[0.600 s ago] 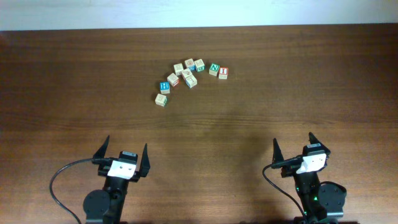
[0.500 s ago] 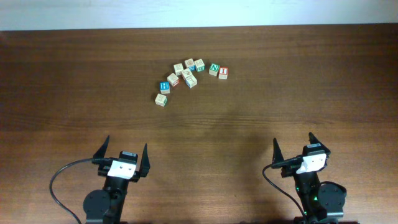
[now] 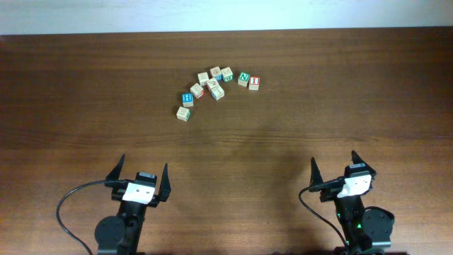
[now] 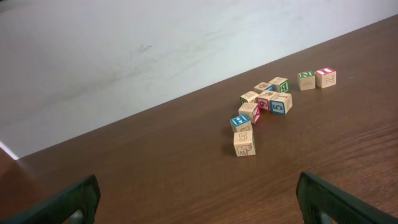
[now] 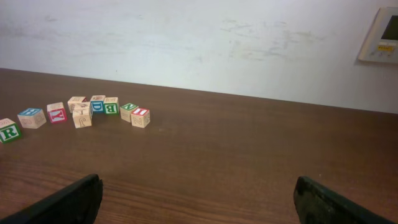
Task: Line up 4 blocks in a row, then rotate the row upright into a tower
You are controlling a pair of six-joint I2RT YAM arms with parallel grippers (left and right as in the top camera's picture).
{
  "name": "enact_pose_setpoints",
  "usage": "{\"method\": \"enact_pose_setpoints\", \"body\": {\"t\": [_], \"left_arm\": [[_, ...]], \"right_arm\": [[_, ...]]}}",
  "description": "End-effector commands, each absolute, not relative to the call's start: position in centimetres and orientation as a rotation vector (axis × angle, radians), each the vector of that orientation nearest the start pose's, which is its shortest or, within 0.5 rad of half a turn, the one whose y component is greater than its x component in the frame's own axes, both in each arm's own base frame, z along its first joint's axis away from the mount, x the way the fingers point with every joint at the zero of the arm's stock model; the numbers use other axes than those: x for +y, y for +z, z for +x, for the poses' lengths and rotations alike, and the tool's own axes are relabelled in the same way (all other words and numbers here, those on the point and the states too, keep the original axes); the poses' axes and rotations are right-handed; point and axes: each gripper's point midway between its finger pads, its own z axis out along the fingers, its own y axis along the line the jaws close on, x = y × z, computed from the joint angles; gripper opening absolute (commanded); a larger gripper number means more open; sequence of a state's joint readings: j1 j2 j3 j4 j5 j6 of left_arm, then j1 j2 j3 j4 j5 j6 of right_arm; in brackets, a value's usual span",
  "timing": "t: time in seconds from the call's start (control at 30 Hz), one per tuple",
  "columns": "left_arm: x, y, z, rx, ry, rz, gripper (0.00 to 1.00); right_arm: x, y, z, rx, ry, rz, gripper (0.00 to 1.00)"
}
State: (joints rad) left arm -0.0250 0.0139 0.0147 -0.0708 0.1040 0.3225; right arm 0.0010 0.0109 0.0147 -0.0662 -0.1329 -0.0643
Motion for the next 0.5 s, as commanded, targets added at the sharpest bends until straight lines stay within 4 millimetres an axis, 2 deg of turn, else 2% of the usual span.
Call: {"method": "enact_pose_setpoints", "body": {"t": [0.0,0.47], "left_arm": [[-2.50,15.94,24.45,1.595,0.146,0.376,0.99],[-2.57,15.98,24.44,1.595,0.134,0.369,0.99]], "right_arm": [[2.34,15.90,24.47,1.628,0.054,-0.161,0.98],[2.22,15.91,24.49,1.628,0.049,-0.155,0.98]]}}
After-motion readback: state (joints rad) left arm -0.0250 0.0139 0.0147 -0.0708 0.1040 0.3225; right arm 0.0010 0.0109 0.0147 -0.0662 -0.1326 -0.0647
